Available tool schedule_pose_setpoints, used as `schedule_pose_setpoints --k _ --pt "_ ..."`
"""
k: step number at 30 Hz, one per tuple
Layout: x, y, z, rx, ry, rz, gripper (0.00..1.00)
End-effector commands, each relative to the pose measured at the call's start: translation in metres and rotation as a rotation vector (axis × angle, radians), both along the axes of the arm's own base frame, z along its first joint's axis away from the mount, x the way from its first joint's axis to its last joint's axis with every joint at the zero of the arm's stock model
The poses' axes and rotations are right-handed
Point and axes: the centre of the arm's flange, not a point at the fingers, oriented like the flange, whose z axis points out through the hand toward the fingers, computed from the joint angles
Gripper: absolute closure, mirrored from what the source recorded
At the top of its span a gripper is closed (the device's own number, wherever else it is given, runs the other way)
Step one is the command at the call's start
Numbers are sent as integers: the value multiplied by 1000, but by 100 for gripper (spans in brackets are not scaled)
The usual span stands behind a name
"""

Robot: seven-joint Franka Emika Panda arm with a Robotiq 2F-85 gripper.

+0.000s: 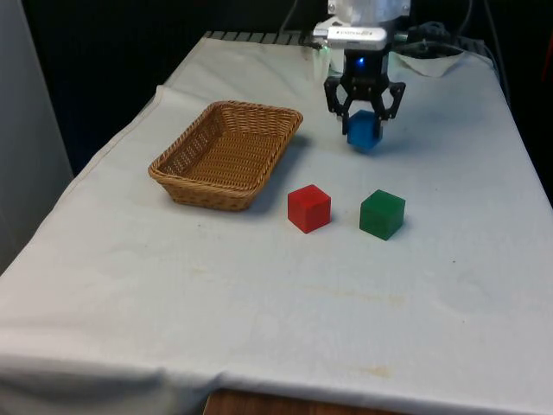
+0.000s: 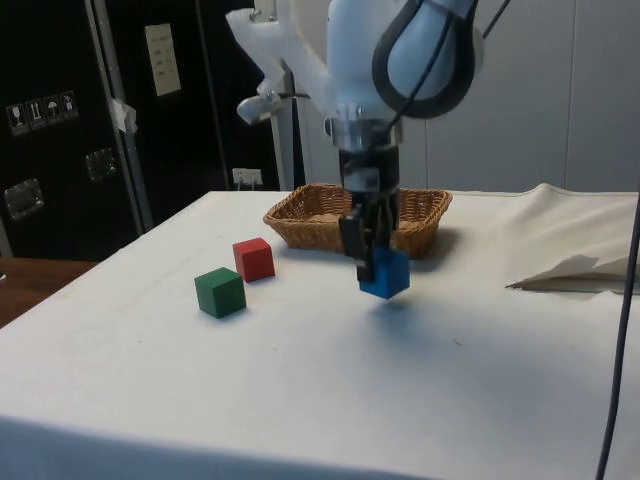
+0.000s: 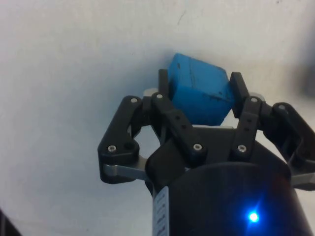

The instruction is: Pick up exactly two blocks and place them into the basket.

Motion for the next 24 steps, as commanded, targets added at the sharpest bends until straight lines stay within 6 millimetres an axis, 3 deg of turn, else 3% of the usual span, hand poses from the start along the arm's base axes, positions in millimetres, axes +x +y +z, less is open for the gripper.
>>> schedule_pose_setpoints --k 1,13,24 --pt "0 -1 3 -7 4 -5 87" --pt "3 3 41 36 -4 11 87" --pt "15 -8 74 37 -1 53 87"
